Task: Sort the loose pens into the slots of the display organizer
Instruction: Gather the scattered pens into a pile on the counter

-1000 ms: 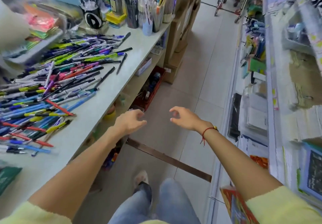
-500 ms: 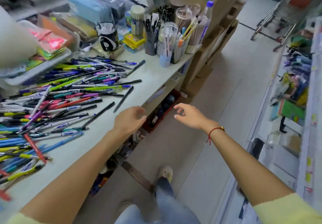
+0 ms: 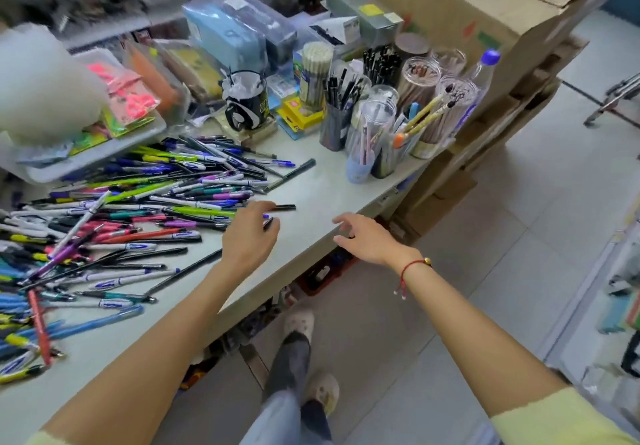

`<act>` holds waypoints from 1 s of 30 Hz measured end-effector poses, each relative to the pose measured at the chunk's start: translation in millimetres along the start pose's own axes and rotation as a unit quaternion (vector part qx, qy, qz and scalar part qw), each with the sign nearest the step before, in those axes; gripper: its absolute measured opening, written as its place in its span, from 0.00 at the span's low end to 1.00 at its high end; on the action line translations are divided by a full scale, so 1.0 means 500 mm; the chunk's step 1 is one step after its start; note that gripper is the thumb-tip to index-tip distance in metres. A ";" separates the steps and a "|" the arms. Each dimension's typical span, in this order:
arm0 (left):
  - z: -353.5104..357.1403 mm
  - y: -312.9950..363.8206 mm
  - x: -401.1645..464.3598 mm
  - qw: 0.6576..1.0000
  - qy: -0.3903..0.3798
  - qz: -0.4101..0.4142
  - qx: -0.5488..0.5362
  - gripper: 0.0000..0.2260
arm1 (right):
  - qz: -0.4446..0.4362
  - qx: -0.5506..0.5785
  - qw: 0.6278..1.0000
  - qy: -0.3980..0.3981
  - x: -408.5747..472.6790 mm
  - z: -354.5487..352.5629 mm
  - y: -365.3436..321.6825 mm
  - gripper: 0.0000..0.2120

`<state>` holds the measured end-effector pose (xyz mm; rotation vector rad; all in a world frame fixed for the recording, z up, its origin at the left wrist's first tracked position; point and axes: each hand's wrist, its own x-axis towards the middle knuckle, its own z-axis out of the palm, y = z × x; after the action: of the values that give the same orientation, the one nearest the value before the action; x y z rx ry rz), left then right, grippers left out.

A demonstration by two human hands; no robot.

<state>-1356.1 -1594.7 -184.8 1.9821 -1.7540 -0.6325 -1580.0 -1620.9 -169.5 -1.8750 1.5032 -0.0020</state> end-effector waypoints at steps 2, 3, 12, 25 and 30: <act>0.000 -0.008 0.033 1.000 0.007 -0.009 0.008 0.17 | -0.006 0.001 1.000 -0.004 0.030 0.002 0.001 0.19; 0.000 -0.014 0.051 1.000 0.012 -0.008 0.011 0.17 | -0.011 -0.001 1.000 -0.005 0.047 0.000 0.000 0.19; -0.002 -0.113 0.216 0.989 0.059 -0.023 0.135 0.22 | -0.044 -0.050 0.998 0.017 0.233 -0.023 -0.036 0.26; 0.005 -0.201 0.290 0.971 0.032 -0.137 0.194 0.22 | -0.056 -0.060 0.994 0.068 0.441 0.050 -0.120 0.25; 0.005 -0.199 0.274 0.967 0.032 -0.147 0.205 0.26 | -0.055 -0.099 0.987 0.118 0.439 0.113 -0.137 0.33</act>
<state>-1263.4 -1718.8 -253.2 2.5435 -1.6681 -0.3013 -1428.2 -1773.7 -267.3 -2.1778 1.6030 -0.1343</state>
